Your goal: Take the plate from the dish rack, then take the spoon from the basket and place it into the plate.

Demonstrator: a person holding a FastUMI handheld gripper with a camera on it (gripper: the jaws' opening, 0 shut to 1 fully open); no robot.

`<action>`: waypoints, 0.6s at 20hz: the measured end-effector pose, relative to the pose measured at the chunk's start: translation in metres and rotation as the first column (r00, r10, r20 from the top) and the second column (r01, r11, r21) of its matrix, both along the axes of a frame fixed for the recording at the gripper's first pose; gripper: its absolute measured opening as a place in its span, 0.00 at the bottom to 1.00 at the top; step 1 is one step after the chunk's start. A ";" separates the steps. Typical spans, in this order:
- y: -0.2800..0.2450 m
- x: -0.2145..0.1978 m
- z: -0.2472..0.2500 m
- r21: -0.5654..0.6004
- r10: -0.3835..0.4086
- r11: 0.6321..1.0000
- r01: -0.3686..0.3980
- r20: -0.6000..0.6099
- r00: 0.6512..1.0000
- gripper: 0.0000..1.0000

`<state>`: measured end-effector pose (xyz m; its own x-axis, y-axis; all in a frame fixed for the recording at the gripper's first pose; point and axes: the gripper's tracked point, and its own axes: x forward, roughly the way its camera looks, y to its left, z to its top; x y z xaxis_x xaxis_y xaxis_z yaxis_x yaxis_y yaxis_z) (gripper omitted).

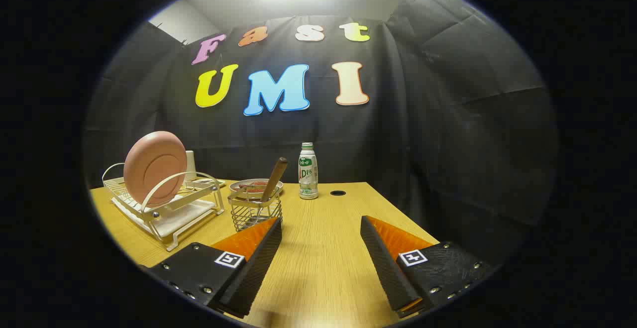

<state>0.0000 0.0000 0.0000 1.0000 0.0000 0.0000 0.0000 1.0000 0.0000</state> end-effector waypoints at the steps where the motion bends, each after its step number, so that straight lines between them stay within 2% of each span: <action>1: 0.000 0.001 -0.001 0.000 0.000 1.000 0.000 0.000 1.000 0.97; 12: 0.000 0.003 0.002 0.000 0.000 1.000 0.000 0.010 1.000 0.97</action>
